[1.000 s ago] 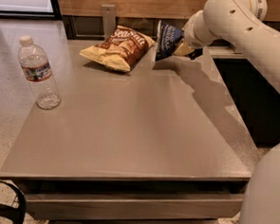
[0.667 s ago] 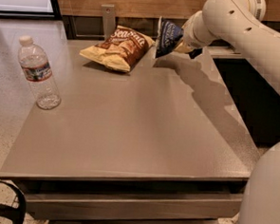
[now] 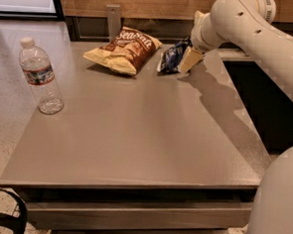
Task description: Move blue chip bag near brown chip bag
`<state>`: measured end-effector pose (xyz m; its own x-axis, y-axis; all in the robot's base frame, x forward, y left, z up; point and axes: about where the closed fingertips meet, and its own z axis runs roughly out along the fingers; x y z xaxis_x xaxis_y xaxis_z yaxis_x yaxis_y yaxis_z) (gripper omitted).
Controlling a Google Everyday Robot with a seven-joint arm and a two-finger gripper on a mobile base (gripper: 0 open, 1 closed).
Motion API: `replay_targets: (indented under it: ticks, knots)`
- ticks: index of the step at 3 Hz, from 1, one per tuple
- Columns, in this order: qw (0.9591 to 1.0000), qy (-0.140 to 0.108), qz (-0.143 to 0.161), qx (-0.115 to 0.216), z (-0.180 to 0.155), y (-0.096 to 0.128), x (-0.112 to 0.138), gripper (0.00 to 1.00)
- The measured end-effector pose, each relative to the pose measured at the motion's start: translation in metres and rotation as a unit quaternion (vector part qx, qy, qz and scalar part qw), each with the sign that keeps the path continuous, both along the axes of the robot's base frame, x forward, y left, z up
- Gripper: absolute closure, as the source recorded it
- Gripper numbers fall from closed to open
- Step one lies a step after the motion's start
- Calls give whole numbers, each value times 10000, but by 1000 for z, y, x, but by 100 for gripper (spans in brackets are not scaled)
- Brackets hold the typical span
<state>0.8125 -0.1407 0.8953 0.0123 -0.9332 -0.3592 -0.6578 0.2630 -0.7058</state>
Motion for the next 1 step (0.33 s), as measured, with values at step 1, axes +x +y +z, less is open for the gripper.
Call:
replay_targets:
  ticks: [1]
  knots:
    - [10000,1,0,0,0,0,0,0]
